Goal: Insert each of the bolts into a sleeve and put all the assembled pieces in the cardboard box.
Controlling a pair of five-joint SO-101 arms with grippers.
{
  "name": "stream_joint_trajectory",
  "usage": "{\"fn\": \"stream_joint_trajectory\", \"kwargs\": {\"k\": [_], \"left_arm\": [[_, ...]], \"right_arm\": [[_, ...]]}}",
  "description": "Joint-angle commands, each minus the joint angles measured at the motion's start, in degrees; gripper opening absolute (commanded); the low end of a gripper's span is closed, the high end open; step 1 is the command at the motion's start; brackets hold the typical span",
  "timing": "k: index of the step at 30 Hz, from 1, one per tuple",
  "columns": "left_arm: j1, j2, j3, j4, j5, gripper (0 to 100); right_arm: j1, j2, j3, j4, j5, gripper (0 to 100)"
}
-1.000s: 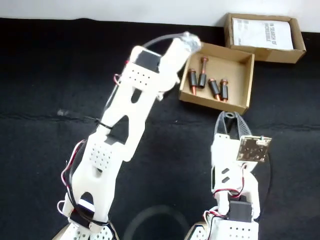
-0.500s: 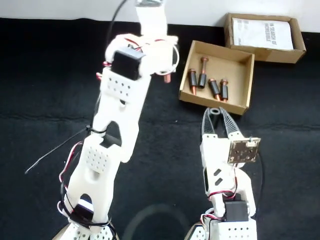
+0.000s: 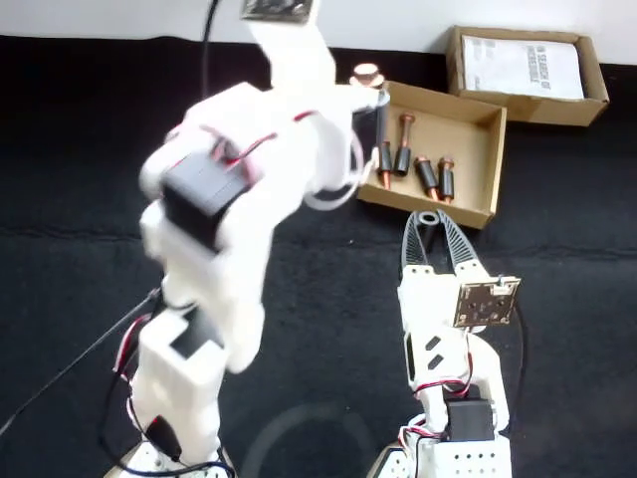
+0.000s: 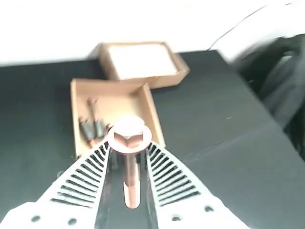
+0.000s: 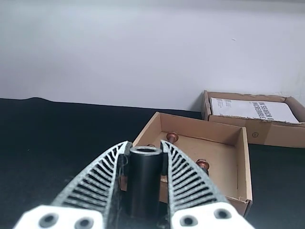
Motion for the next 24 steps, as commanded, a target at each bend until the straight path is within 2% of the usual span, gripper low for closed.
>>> {"fn": "stream_joint_trajectory", "kwargs": {"k": [1,7,11,19,24], "left_arm": [[1.2,-8.2,-1.9,0.2,-2.9,1],[0.9,-15.4,-1.2,0.8,-10.5,1],[0.8,-23.4,5.8,0.9,-11.7,1],[1.2,-47.3,41.4,0.4,-11.8,1],[0.9,-55.2,60.3,-2.5,-11.6,1]], "right_arm": [[-0.4,-0.7,7.6,-1.3,0.1,0.6],[-0.4,-0.3,7.6,-1.3,0.1,0.6],[-0.4,-0.2,7.6,-1.2,0.1,0.6],[-0.4,-0.2,7.6,-1.2,0.1,0.6],[-0.6,-0.2,7.6,-1.0,0.1,0.6]]}}
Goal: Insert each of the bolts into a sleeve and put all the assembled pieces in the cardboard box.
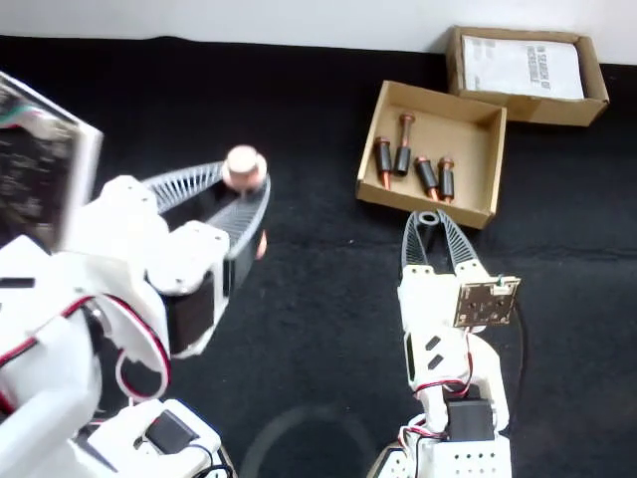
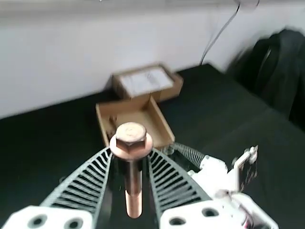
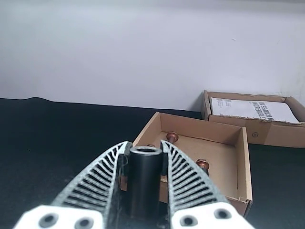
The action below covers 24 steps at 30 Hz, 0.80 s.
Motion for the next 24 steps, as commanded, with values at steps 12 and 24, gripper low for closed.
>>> {"fn": "stream_joint_trajectory", "kwargs": {"k": [12,24], "left_arm": [[0.6,-10.2,47.5,-38.0,-0.1,1],[0.7,-10.4,74.2,-79.0,0.0,1]], "right_arm": [[-4.3,-0.3,7.6,-1.1,0.1,0.6],[-7.3,-0.2,7.6,-1.0,0.0,0.6]]}}
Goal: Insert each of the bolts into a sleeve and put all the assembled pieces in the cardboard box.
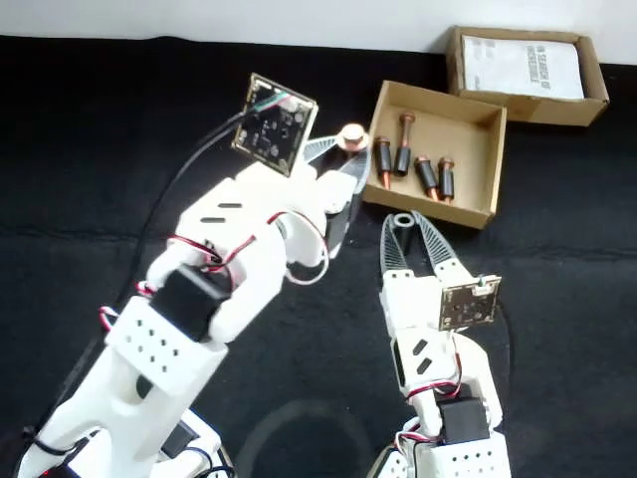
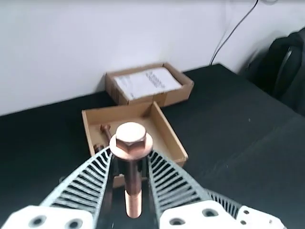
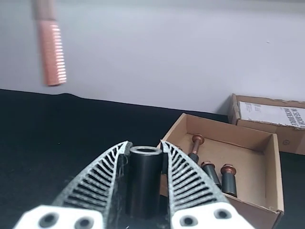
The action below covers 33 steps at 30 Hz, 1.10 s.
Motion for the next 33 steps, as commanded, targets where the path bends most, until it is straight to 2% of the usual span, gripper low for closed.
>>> {"fn": "stream_joint_trajectory", "kwargs": {"k": [1,6,8,12,16,22,33], "left_arm": [[0.8,-1.2,5.1,-12.1,-0.3,1],[3.6,-1.2,9.9,-19.3,-0.2,1],[5.0,-1.2,10.0,-19.2,0.3,1],[5.2,-1.2,9.8,-19.1,7.6,1],[5.2,-1.2,10.2,-18.7,7.6,1],[5.2,0.3,10.5,-12.7,7.7,1],[5.4,6.4,10.9,-12.6,8.0,1]], "right_arm": [[-0.9,-0.2,7.6,-1.0,0.0,0.6],[-2.0,-0.2,7.6,-1.1,0.1,0.6],[-2.7,-0.2,7.6,-1.2,0.1,0.6],[-3.1,-0.2,7.6,-1.2,0.1,0.6],[-3.1,-0.2,7.6,-1.2,0.1,0.6],[-3.1,-0.3,7.6,-1.2,0.1,0.6],[-3.1,-0.3,7.6,-1.2,0.2,0.6]]}}
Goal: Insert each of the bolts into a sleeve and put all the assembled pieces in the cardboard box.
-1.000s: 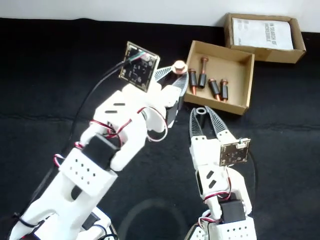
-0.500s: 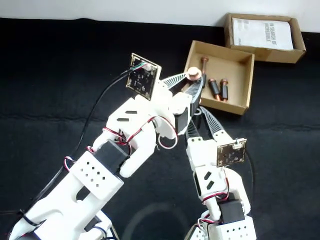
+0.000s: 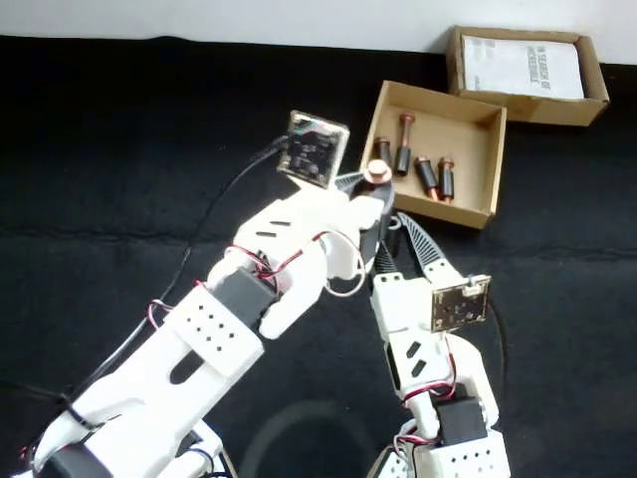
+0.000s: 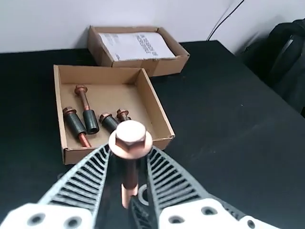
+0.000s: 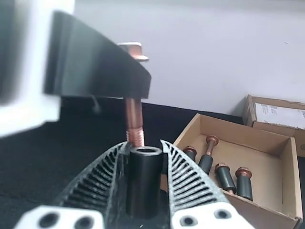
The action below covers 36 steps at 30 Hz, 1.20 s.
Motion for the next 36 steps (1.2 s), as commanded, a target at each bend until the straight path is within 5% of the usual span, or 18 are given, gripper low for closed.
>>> {"fn": "stream_joint_trajectory", "kwargs": {"k": [1,16,24,36], "left_arm": [[1.1,-0.2,-0.7,0.1,0.5,1],[0.6,-1.6,-9.8,0.5,0.0,1],[2.8,-1.6,-13.1,11.0,-1.4,1],[2.6,-1.2,-11.0,10.9,-1.4,1]], "right_arm": [[-0.5,-0.3,7.6,-1.2,0.2,0.6],[-0.5,-0.2,7.6,-1.0,0.3,0.6],[-0.5,-0.2,7.6,-1.0,0.4,0.6],[-0.4,-0.2,7.6,-1.1,0.4,0.6]]}}
